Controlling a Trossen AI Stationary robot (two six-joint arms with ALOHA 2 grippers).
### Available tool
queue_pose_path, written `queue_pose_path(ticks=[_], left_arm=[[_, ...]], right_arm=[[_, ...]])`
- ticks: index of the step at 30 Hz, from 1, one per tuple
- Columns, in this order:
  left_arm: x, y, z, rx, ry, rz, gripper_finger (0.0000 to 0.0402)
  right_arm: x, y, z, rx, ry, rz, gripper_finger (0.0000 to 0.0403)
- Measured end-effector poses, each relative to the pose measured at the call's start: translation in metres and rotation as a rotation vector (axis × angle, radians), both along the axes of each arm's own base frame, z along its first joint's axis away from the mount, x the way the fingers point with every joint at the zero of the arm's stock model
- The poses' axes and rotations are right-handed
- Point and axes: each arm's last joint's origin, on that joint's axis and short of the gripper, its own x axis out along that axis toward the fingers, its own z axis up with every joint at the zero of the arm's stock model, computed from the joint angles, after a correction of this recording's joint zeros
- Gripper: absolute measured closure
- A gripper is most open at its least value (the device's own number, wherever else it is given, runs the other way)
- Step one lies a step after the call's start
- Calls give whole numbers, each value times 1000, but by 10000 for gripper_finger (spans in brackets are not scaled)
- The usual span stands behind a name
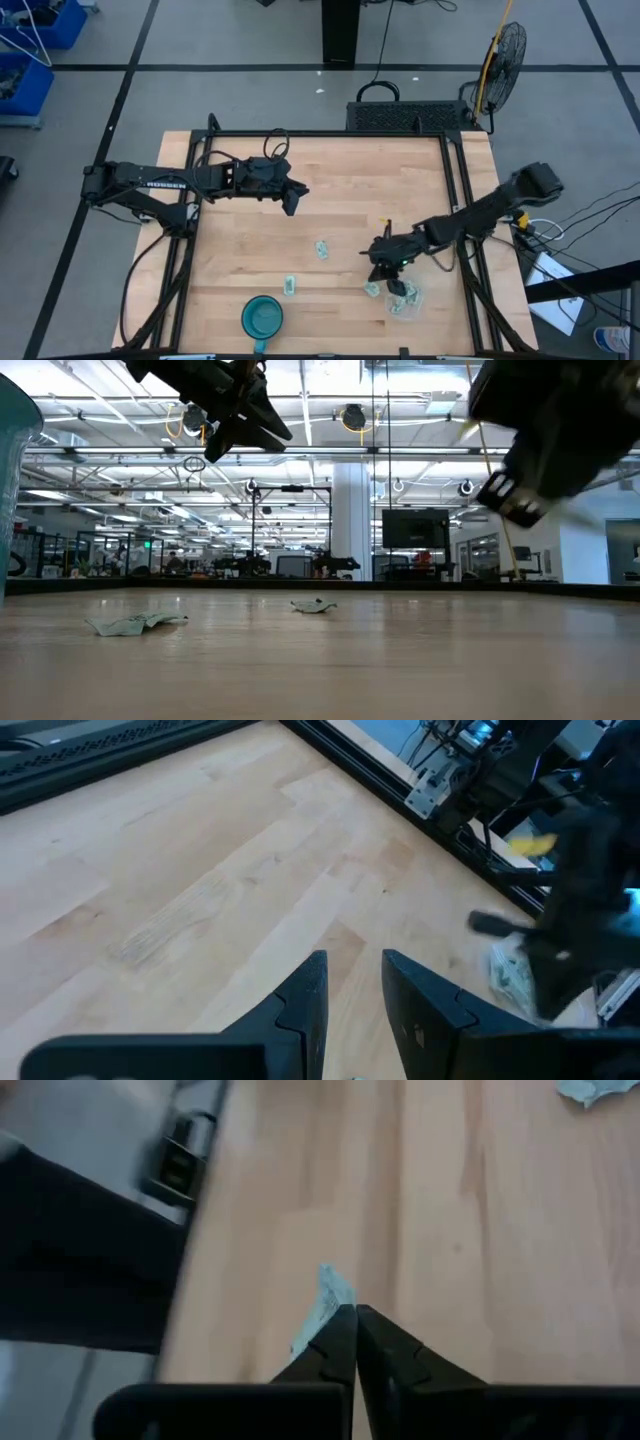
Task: Pick and place Stevia / Truvia into bins
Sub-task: Put the bottom right light green stevia packet into the transparent bin, then put the bottom light green stevia packet into the transparent bin
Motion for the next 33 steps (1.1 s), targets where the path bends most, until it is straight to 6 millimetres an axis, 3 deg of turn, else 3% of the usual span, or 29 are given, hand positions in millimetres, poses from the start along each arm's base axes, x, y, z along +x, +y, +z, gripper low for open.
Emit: queue_pose_path(ticks=[4,11,16,24,33], left_arm=[[0,0,0,-4,4,2,300],[0,2,0,19,7,39,300],[-1,7,0,25,7,64,300],[-2,12,0,21,6,85,300],[-2,8,-2,-13,25,33,300]], right_arm=[[-27,7,22,65,82,-15,402],[-66,24,19,-4,289,80,402],[-63,34,15,37,296,40,387],[-58,33,12,8,274,45,328],[-29,-3,20,-62,70,-14,299]])
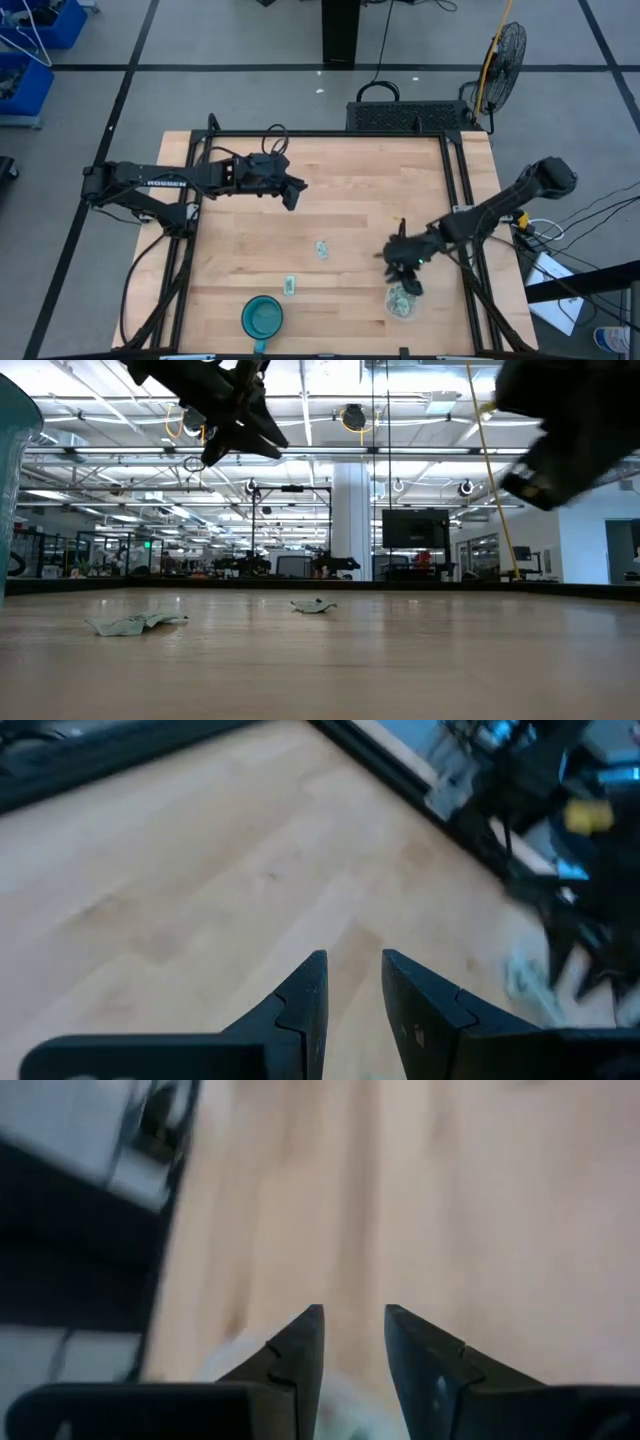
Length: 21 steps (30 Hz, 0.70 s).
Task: Pick and place Stevia / Truvia into bins
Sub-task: Put the bottom light green stevia packet into the transparent bin
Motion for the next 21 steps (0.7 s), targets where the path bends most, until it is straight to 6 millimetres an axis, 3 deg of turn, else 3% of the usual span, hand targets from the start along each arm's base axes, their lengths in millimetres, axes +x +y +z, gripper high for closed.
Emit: queue_pose_path(ticks=[5,11,17,21], left_arm=[[-3,-14,-8,-15,97,-108,300],[-11,-39,-18,-65,233,-238,300],[-17,-68,-35,-116,396,-419,300],[-8,-87,-51,-187,448,-510,300]], right_arm=[[20,-38,5,-156,-151,-176,298],[43,-79,6,-206,-282,-307,298],[63,-101,2,-195,-414,-405,298],[71,-107,-2,-179,-450,-439,298]])
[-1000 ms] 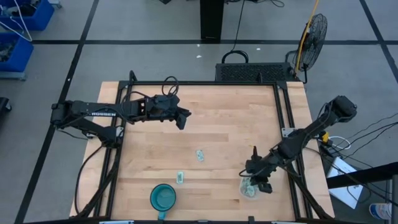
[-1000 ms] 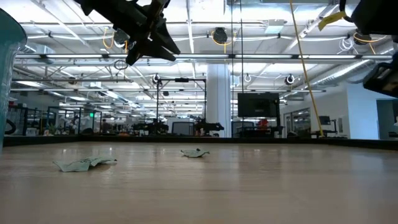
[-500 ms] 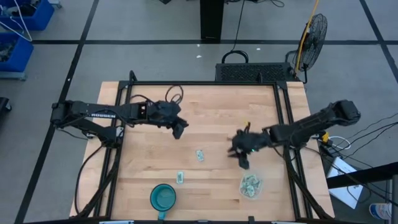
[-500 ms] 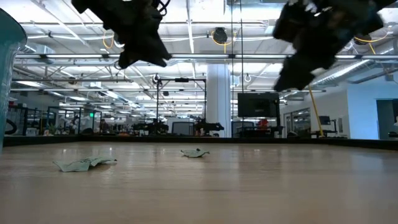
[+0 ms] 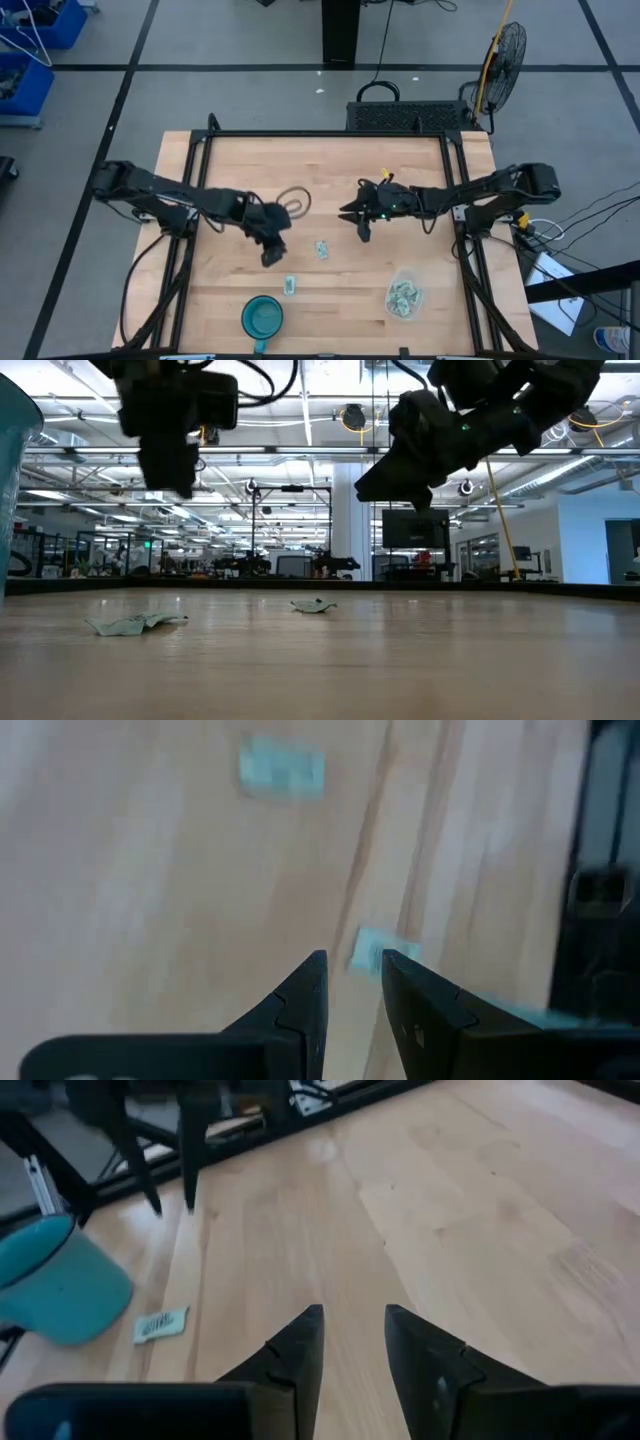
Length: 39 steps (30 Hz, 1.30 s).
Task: Pick and place Stevia / Truvia into bins
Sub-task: Put the bottom light green stevia packet into the transparent bin
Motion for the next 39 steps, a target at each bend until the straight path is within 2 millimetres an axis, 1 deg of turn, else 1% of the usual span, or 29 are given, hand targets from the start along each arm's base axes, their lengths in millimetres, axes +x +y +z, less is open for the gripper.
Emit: queue_pose_path(ticks=[4,6,11,15,18,20,26,32,39], left_arm=[[7,-11,-23,9,100,-42,294],[11,-15,-34,-22,137,-69,284],[26,-26,-51,-48,86,-157,244],[31,-31,-61,-39,75,-203,209],[34,-32,-70,-32,76,-249,196],[39,-34,-73,-31,40,-273,193],[39,-42,-90,5,80,-319,200],[36,-58,-98,115,91,-351,232],[26,-70,-101,288,118,-342,274]], right_arm=[[3,-1,-5,7,5,-4,298],[3,0,-7,9,17,0,298],[3,2,-9,61,32,68,298],[2,3,-9,67,40,83,298],[2,3,-9,66,41,83,298],[2,3,-9,65,39,83,298],[2,3,-10,65,46,83,298],[1,3,-11,59,59,85,298],[1,3,-11,57,59,86,298]])
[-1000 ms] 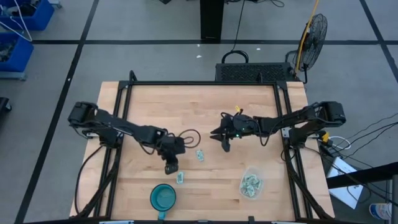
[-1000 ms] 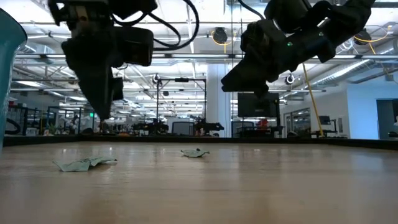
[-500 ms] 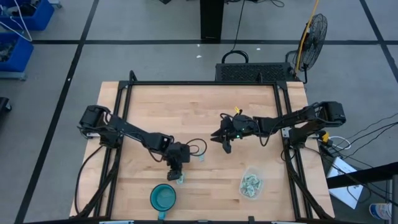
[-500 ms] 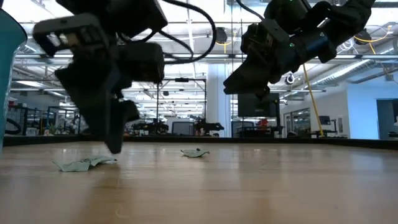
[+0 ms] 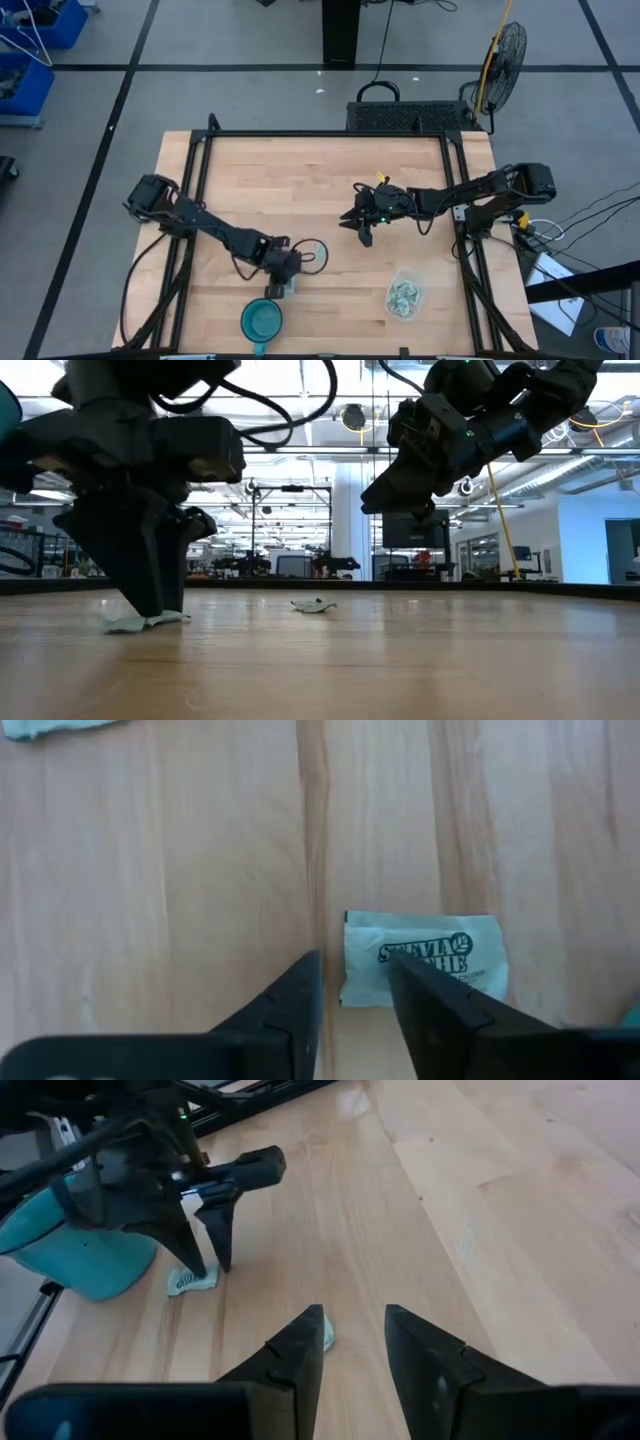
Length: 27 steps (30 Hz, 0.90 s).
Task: Pick and place Stevia / Truvia into bins
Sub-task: Put the bottom light green stevia packet into the transparent bin
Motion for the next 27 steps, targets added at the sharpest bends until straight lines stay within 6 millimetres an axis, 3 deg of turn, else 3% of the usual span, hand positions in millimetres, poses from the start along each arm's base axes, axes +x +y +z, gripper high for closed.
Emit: queue_pose_path(ticks=[8,18,21,27], left_arm=[[-8,-15,-1,82,-19,-53,323],[0,3,6,44,-48,-37,387],[1,14,15,94,-80,-27,385],[5,42,43,170,-200,3,356]], right_arm=[[0,0,0,-26,-2,13,298],[0,0,0,36,0,-18,298],[0,0,0,79,3,-36,298],[3,4,-6,332,45,-105,297]])
